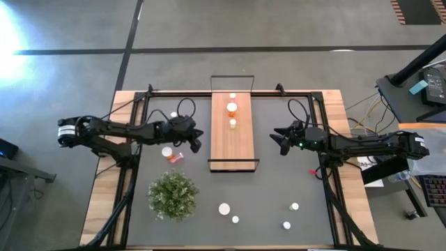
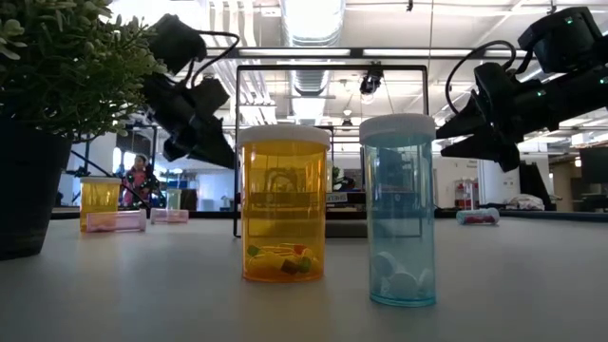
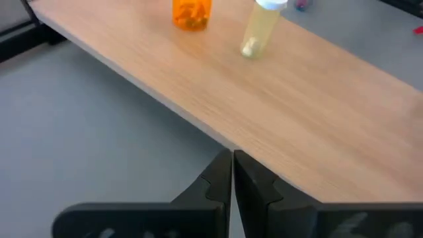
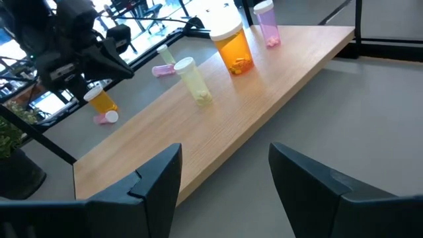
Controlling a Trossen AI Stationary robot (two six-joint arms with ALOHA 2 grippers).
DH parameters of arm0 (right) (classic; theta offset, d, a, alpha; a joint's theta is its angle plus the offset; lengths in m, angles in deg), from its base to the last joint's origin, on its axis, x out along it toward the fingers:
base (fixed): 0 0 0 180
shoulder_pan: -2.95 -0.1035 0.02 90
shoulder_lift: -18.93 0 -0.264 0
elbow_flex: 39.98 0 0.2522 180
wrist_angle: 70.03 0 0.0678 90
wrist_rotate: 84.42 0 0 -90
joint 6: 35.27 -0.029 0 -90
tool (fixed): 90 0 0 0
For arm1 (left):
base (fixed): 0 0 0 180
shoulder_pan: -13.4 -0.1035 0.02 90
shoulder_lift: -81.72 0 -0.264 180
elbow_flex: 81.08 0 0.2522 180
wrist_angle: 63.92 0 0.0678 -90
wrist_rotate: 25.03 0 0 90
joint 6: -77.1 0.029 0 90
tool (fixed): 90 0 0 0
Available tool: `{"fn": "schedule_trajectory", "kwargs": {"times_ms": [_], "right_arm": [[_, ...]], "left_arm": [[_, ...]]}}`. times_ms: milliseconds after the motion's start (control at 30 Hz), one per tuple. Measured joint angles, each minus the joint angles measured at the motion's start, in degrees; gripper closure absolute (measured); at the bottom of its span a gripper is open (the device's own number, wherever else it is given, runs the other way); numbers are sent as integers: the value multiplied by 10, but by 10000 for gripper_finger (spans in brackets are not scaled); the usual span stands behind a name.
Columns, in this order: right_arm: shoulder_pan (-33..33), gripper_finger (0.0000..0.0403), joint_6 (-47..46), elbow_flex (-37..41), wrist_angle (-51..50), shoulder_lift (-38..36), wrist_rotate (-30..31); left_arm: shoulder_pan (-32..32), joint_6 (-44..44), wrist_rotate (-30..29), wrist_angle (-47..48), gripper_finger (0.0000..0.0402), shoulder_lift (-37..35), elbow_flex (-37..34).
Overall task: Pick and place medicine bottles onto shelf by color
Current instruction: Put the top pink pill bottle on the shelf aligned with the other pink pill bottle
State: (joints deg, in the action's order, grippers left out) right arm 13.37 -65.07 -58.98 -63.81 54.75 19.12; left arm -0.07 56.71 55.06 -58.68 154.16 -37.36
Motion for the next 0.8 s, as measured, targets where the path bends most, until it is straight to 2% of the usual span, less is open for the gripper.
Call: {"fn": "schedule_trajectory", "kwargs": {"times_ms": [200,333,433,567,800], "right_arm": [[0,186,0,0,0,0,0],[0,186,0,0,0,0,0],[0,186,0,0,0,0,0],[0,186,0,0,0,0,0],[0,186,0,0,0,0,0]], "left_arm": [[0,-24,-12,0,392,14,0],[0,-30,-13,0,344,3,-1],[0,-3,-17,10,300,-6,-1],[0,2,-26,78,269,-12,2],[-9,-31,-61,214,265,-20,17]]}}
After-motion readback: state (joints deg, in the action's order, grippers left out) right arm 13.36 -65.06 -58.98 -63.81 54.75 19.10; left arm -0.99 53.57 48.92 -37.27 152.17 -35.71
